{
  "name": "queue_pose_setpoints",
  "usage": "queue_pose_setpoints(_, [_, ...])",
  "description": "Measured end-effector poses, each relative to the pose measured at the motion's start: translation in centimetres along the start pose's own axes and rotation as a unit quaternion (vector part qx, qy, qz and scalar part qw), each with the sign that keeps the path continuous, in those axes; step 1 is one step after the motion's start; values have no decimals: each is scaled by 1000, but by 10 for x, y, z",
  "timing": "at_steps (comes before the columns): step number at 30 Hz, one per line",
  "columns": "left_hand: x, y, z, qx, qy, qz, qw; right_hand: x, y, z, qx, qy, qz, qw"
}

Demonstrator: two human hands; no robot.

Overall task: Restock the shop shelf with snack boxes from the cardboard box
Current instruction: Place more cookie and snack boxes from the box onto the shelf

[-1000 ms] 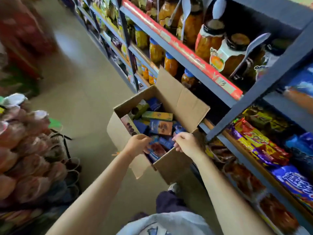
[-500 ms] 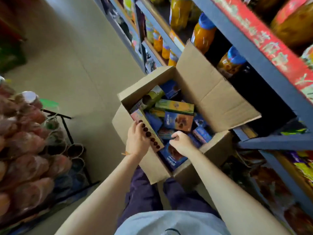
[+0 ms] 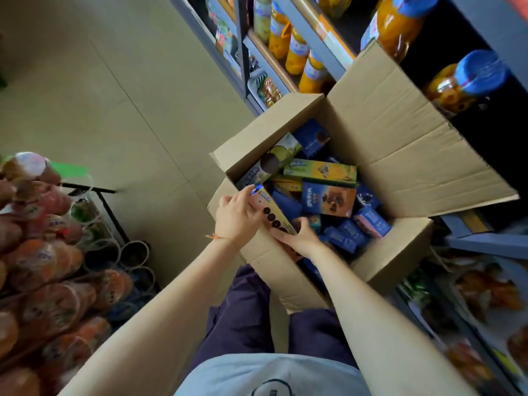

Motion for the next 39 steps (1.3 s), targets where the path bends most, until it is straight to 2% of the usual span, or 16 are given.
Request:
queue_pose_setpoints(4, [-2,-5,2,63,-7,-11,998,12,-8,-10,15,-11,0,1000])
queue_pose_setpoints(7, [-2,-7,5,169,-47,-19,984,30,-23,-18,19,-42,1,999])
queue_pose_setpoints(10, [-1,-13,23,318,-106,-17,942,55,-40,-26,-31,-82,71,994])
queue_pose_setpoints(12, [6,-17,52,402,-114,-91,904,77,-51,-36,-95,-135,120,979])
queue_pose_setpoints(15, [22,-28,110,489,-36,-202,848,111,-72,-53,-124,-230,142,955])
queue_pose_setpoints(17, [31,-41,148,528,22,-206,823,139,-93,-61,-140,-275,142,940])
queue_pose_setpoints(19, [41,-58,181,557,43,-211,802,173,-120,-65,-178,-305,145,924])
queue_pose_setpoints(21, [59,-69,215,571,57,-247,780,209,-152,-58,-212,-322,173,906])
queue_pose_setpoints(24, [101,-72,269,555,94,-305,768,258,-196,-32,-265,-360,230,864])
queue_pose_setpoints(26, [138,-65,305,527,138,-325,773,291,-221,-6,-296,-387,246,838])
queue_pose_setpoints(32, [245,-7,398,399,298,-274,823,385,-303,96,-358,-426,291,778])
queue_pose_setpoints(34, [279,10,427,344,350,-225,842,413,-329,129,-358,-437,326,758])
queue_pose_setpoints(36, [315,24,458,248,433,-133,856,438,-356,165,-345,-448,367,739])
queue_pose_setpoints(39, [363,30,498,80,542,7,837,470,-384,207,-324,-452,406,725])
Point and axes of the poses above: each hand's wrist, its own x-axis away from the middle knuckle, its own y-axis out of the palm, z = x × y, the point moved 2 cm from there along -x, towards the middle knuckle, and after that the axes turned 5 degrees about -x, right-handed, at the moved point
